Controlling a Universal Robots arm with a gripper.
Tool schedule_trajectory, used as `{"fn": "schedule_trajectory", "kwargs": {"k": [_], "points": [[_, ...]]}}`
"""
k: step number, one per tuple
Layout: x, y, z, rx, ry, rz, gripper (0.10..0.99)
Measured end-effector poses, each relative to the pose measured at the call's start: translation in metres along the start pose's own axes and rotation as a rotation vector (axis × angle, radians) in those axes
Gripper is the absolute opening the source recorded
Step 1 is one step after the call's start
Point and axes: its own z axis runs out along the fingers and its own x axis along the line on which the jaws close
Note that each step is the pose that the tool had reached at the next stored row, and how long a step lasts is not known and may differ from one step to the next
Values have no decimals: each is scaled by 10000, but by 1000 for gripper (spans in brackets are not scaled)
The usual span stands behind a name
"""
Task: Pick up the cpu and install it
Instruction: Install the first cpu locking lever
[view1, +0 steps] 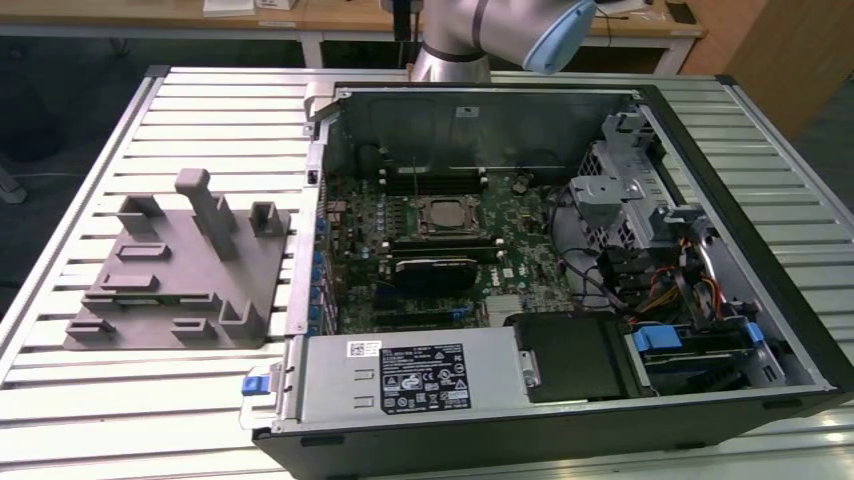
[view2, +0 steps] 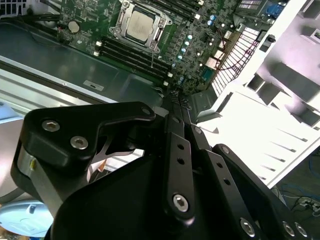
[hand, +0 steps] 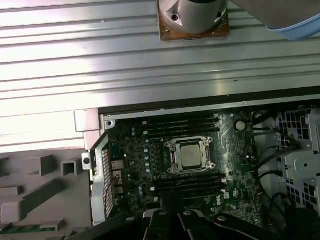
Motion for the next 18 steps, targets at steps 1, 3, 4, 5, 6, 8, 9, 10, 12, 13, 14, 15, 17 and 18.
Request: {"fn": "schedule_trajectory", "kwargs": {"k": [1,3,4,5,6,8,9,10,12,13,14,15,17,18], "points": [[0,0,5,-1,0,0,106],[0,0,12,0,0,0,106],[0,-1,16,0,0,0,106],[1,-1,19,0,0,0,106],[1,-1,21,1,0,0,106],[1,-1,26,-1,0,0,106],[1,-1,28,0,0,0,106],[1,-1,31,0,0,0,106],[1,-2,37,0,-1,0,106],[1,-2,41,-1,-1,0,106],[2,-2,45,-1,0,0,106],[2,-2,49,-1,-1,0,106],[2,-3,56,0,0,-1,106],[2,-3,60,0,-1,0,106]]}}
